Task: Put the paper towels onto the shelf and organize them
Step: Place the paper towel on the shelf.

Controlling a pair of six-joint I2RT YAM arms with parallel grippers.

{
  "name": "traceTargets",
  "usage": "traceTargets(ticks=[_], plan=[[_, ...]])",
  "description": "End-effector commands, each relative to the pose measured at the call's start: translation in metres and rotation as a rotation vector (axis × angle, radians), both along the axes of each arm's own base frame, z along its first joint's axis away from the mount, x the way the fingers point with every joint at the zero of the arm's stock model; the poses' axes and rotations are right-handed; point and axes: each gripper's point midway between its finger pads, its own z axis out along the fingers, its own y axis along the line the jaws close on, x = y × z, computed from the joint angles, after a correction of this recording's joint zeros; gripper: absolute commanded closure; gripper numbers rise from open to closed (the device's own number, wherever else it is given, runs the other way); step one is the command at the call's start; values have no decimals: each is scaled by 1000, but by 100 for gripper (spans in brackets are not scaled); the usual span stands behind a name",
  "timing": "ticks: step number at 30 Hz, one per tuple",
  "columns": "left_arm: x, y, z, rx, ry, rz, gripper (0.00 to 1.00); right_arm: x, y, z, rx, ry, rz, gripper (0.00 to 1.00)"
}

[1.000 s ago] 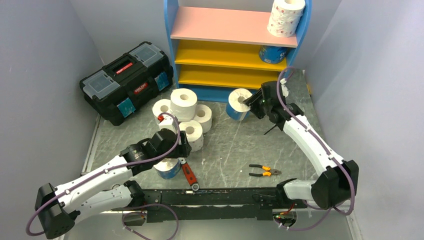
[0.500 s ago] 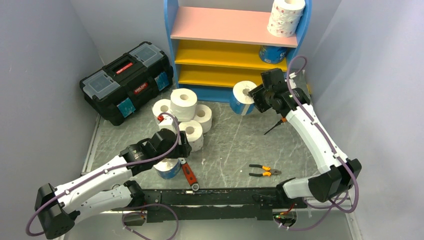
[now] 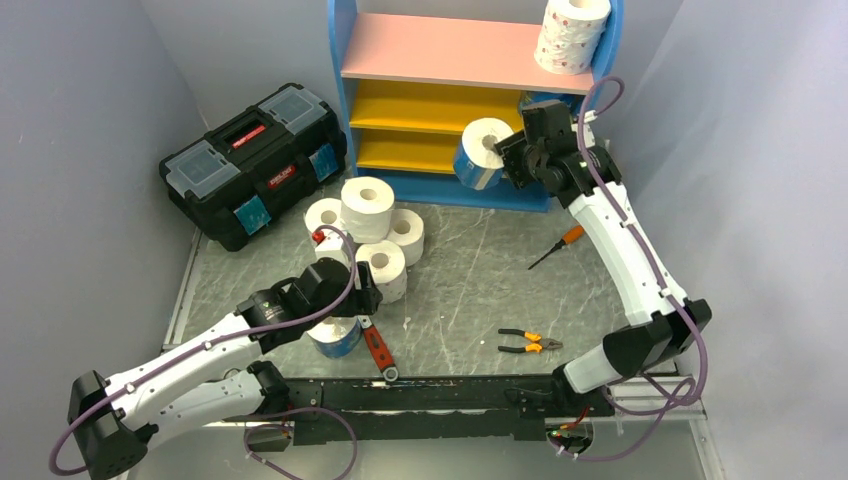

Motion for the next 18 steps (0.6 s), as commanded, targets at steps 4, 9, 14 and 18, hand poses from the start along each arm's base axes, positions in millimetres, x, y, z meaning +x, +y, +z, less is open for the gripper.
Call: traceTargets(ticks=[4, 9, 14, 18], plan=[[5, 0, 17, -24, -39, 17, 24, 34, 4, 51, 52, -166, -53, 100], [6, 3, 16, -11, -46, 21, 24, 44, -2, 66, 34, -214, -93, 100], [8, 4, 17, -5, -54, 27, 23, 52, -2, 71, 30, -238, -106, 100], [8, 5, 17, 3, -54, 28, 23, 56, -1, 70, 29, -240, -107, 100]])
